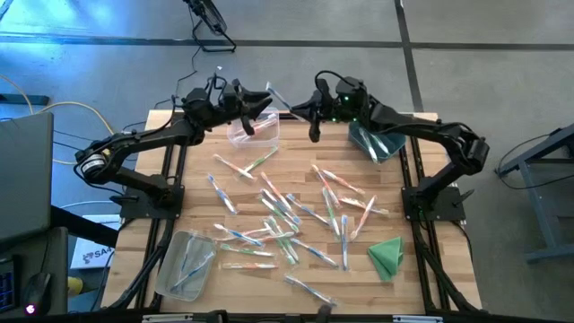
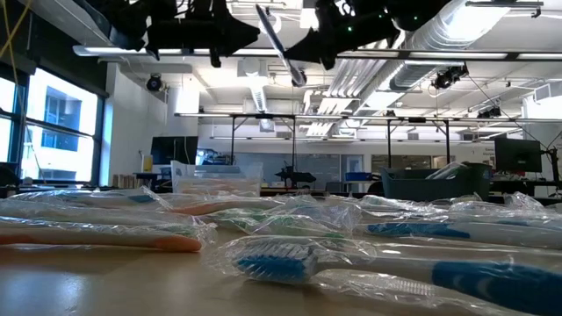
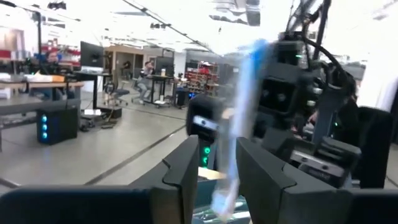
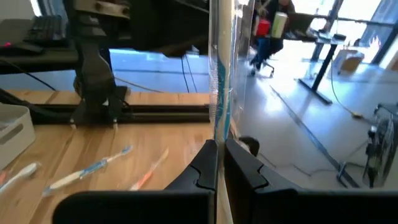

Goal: Pick & Place Toothbrushes
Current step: Put the blue toothbrush into the gray bin

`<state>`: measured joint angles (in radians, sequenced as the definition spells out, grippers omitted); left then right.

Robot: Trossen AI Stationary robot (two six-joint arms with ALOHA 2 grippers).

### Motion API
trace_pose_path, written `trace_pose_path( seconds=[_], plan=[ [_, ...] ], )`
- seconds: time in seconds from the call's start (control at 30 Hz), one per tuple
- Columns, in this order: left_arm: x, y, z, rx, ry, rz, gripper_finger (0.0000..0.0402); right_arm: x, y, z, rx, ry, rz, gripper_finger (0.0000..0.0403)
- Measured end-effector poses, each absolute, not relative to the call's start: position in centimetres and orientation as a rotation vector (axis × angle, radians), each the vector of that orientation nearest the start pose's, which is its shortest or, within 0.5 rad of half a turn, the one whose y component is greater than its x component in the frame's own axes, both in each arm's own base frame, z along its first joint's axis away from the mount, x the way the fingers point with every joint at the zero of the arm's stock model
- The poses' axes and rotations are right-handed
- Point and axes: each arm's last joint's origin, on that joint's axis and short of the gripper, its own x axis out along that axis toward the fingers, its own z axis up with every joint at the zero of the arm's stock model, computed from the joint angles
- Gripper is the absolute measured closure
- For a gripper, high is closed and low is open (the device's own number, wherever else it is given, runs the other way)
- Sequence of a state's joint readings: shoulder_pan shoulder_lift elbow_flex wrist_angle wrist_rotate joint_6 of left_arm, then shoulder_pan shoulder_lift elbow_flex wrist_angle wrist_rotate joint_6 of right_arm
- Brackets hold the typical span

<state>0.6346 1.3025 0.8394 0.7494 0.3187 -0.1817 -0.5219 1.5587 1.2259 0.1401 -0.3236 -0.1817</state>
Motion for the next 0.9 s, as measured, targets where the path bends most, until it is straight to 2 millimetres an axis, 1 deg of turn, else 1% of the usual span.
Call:
trace_pose_path(
  seconds=[0.2, 0.3, 0.47, 0.67, 0.9],
  plan=[
    [23.7, 16.3, 32.9, -0.061, -0.278, 0.284, 0.0295, 32.2, -17.5, 32.4, -0.117, 0.17, -0.185, 0.0399],
    [23.7, 16.2, 32.8, -0.08, -0.273, 0.264, 0.0295, 32.1, -17.7, 32.3, -0.115, 0.175, -0.196, 0.0399],
    [23.8, 16.2, 32.8, -0.085, -0.273, 0.254, 0.0295, 33.0, -17.8, 31.3, -0.11, 0.178, -0.179, 0.0399],
    [24.3, 15.6, 32.6, -0.092, -0.26, 0.23, 0.0295, 34.3, -17.7, 29.7, -0.075, 0.185, -0.147, 0.0399],
    [24.5, 15.4, 32.6, -0.098, -0.256, 0.234, 0.0295, 34.5, -17.7, 29.9, -0.071, 0.156, -0.154, 0.0399]
  ],
)
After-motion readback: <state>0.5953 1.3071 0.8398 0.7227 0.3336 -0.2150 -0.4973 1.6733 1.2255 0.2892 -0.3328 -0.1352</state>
